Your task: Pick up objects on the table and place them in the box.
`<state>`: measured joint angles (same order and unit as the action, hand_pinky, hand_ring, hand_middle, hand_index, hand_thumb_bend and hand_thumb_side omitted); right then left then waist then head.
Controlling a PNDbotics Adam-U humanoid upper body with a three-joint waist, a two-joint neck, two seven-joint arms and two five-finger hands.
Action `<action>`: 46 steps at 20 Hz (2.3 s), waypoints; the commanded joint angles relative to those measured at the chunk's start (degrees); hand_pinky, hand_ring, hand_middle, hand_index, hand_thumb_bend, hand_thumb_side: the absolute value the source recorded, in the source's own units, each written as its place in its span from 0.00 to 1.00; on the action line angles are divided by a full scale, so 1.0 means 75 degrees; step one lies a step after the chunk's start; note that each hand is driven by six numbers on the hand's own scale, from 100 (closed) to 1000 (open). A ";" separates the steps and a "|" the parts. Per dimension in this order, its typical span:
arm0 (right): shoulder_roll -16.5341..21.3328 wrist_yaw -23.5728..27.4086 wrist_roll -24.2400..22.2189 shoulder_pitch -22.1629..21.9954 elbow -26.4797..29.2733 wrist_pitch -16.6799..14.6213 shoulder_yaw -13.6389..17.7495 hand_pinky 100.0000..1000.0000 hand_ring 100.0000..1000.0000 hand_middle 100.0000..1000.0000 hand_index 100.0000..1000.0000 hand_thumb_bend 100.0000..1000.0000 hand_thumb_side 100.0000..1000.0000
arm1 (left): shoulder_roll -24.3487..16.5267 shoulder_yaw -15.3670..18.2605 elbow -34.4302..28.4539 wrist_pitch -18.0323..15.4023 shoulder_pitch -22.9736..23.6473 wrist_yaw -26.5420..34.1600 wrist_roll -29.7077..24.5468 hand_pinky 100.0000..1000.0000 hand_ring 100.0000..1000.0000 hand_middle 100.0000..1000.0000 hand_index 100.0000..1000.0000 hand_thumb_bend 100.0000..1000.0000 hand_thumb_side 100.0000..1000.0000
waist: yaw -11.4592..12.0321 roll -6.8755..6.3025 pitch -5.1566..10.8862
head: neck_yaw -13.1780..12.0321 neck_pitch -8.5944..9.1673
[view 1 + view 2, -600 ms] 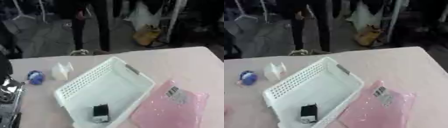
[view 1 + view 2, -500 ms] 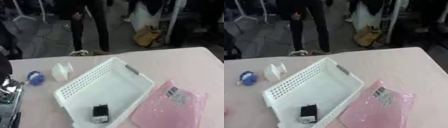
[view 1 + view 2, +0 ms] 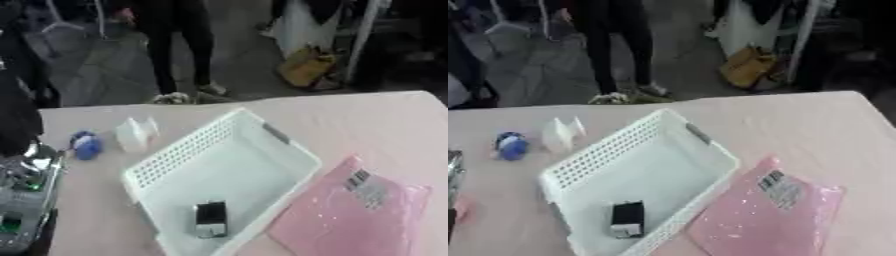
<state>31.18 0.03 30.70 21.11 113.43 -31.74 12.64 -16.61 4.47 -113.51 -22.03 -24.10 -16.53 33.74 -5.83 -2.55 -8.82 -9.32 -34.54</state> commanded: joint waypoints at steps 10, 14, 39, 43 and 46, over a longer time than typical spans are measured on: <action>0.0482 0.0028 -0.0099 -0.0152 0.0155 0.0257 0.0013 0.75 0.81 0.74 0.80 0.00 1.00 | -0.2519 -0.0439 0.0332 0.4135 -0.1142 -0.1567 -0.2083 0.75 0.82 0.79 0.91 0.32 1.00 | 0.0220 -0.0141 0.0357 | -0.0102 -0.0184; 0.0477 0.0046 -0.0109 -0.0135 0.0155 0.0283 -0.0012 0.75 0.81 0.74 0.80 0.00 1.00 | -0.2979 -0.0694 0.0598 0.4617 -0.1452 -0.1779 -0.2836 0.77 0.84 0.81 0.93 0.30 1.00 | 0.0226 -0.0185 0.0358 | -0.0031 -0.0150; 0.0454 0.0123 -0.0227 -0.0183 0.0155 0.0348 -0.0087 0.76 0.81 0.74 0.80 0.00 1.00 | -0.3913 -0.2609 0.3533 0.4527 -0.3060 -0.2996 -0.7380 0.84 0.93 0.90 1.00 0.33 1.00 | 0.0139 -0.0328 0.0379 | 0.0312 -0.0201; 0.0475 0.0120 -0.0220 -0.0180 0.0155 0.0329 -0.0079 0.76 0.81 0.74 0.80 0.00 1.00 | -0.3922 -0.2818 0.4118 0.4435 -0.2976 -0.3021 -0.7717 0.86 0.96 0.94 1.00 0.45 1.00 | 0.0119 -0.0302 0.0372 | 0.0317 -0.0214; 0.0482 0.0117 -0.0215 -0.0174 0.0155 0.0315 -0.0077 0.76 0.81 0.74 0.80 0.00 1.00 | -0.3897 -0.2931 0.4391 0.4327 -0.2992 -0.3054 -0.7898 0.87 0.97 0.95 1.00 0.48 1.00 | 0.0107 -0.0283 0.0371 | 0.0308 -0.0208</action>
<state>32.67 0.50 29.18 19.11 113.43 -29.21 11.92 -44.15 -17.69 -80.99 10.69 -45.63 -39.11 -24.90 -5.03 -4.42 -7.49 -6.85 -36.15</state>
